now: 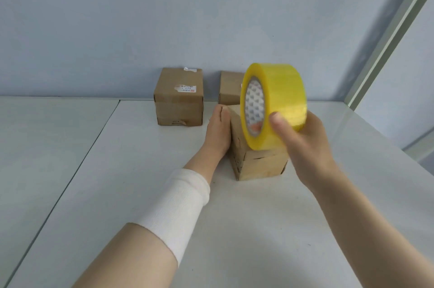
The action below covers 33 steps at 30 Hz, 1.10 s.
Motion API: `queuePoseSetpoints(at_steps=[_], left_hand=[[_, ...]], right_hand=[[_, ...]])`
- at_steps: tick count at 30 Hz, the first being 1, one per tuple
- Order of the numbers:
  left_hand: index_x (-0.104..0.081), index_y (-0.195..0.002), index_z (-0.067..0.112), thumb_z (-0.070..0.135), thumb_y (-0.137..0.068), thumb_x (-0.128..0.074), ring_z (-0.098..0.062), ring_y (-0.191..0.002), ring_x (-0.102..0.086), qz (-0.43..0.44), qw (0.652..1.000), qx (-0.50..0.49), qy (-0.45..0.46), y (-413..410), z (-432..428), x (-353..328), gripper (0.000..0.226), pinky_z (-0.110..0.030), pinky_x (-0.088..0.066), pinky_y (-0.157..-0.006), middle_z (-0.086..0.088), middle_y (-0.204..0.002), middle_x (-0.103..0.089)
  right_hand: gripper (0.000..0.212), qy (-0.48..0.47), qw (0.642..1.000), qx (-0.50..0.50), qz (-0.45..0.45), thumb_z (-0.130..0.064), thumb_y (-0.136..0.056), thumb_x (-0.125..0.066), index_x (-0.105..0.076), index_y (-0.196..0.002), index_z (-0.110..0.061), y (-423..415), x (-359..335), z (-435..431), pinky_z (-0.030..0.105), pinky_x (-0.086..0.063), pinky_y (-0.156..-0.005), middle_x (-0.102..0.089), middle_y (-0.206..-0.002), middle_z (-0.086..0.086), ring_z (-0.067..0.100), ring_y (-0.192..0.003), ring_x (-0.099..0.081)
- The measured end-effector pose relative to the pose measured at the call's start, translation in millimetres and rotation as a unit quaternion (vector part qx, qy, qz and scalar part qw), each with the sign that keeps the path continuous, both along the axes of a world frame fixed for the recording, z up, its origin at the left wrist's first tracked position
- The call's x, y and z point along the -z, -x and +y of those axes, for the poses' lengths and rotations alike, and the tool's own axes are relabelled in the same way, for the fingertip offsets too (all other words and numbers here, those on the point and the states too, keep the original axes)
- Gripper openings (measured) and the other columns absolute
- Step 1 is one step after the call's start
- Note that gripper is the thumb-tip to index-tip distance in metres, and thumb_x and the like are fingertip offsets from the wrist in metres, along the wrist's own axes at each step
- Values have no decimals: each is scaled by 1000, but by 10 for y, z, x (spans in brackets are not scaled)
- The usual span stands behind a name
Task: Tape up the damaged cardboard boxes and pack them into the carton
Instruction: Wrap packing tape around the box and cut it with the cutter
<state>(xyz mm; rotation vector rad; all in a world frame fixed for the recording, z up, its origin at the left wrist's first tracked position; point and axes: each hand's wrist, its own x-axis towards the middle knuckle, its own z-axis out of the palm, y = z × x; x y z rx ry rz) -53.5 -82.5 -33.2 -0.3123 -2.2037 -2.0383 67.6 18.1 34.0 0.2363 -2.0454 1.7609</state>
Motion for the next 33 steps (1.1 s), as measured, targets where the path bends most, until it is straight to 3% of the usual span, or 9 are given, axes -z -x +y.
queuePoseSetpoints(at_steps=[7,13,17,19,21,25,28,31,33], left_hand=[[-39,-78,12,16,-100,-26,-19,-81,-41,-16,1000,-8,-6,14,17,-20,25,-35,-36,-81,-5,-81,-44],[-47,-94,5,19,-102,-26,-26,-93,-48,-26,1000,6,7,-25,19,-37,27,-34,-37,-86,-8,-92,-51],[-35,-138,11,30,-101,-35,-16,-137,-28,76,996,14,43,-221,-146,-83,42,-13,-22,-102,-2,-139,-37],[-33,-142,15,43,-94,-42,-14,-144,-11,263,946,89,168,-320,-337,-47,57,-25,-11,-116,0,-152,-19],[-40,-139,9,50,-84,-57,-18,-144,-14,388,851,169,312,-346,-474,-27,71,-40,-11,-119,-5,-152,-22],[-49,-131,0,40,-71,-77,-29,-133,-39,420,800,178,389,-315,-490,-133,77,-42,-29,-112,-15,-140,-45],[-51,-129,9,48,-76,-68,-20,-128,-43,415,827,195,326,-375,-474,-227,68,-39,-33,-108,-3,-135,-50],[-50,-117,40,61,-78,-57,7,-110,-45,308,909,204,193,-483,-468,-326,45,-18,-35,-96,31,-114,-51],[-57,-108,27,57,-77,-56,-1,-100,-50,188,955,210,93,-539,-387,-386,43,-25,-39,-90,13,-103,-59]], right_hand=[[71,48,994,56,-77,-92,-44,-54,-72,-78,-32,-669,123,69,29,-54,-55,-71,-66,2,14,-62,-67],[57,111,983,67,-133,-63,-57,-68,-69,-74,-9,-883,384,5,16,-48,-43,-70,-59,3,14,-49,-67],[46,106,985,49,-124,-58,-57,-57,-65,-72,-15,-900,388,-48,15,-48,-44,-66,-55,6,13,-48,-66],[44,119,985,52,-114,-58,-57,-57,-67,-72,-18,-916,407,-29,14,-47,-44,-68,-58,3,10,-49,-66],[43,120,985,51,-111,-56,-58,-59,-65,-78,-19,-902,425,-6,14,-48,-44,-70,-62,-2,10,-52,-67],[37,117,985,33,-122,-50,-67,-64,-65,-81,-16,-867,366,-3,15,-49,-46,-71,-65,-3,10,-55,-68],[59,95,990,-17,-100,-76,-48,-69,-74,-82,-27,-879,125,84,19,-53,-54,-74,-73,-4,11,-65,-70],[40,79,990,-106,-40,-65,-62,-69,-76,-78,-30,-851,-332,135,19,-53,-53,-74,-72,-2,11,-64,-70],[29,108,982,-149,-34,-48,-74,-69,-78,-77,-21,-699,-621,192,23,-55,-57,-75,-76,1,15,-70,-72]])
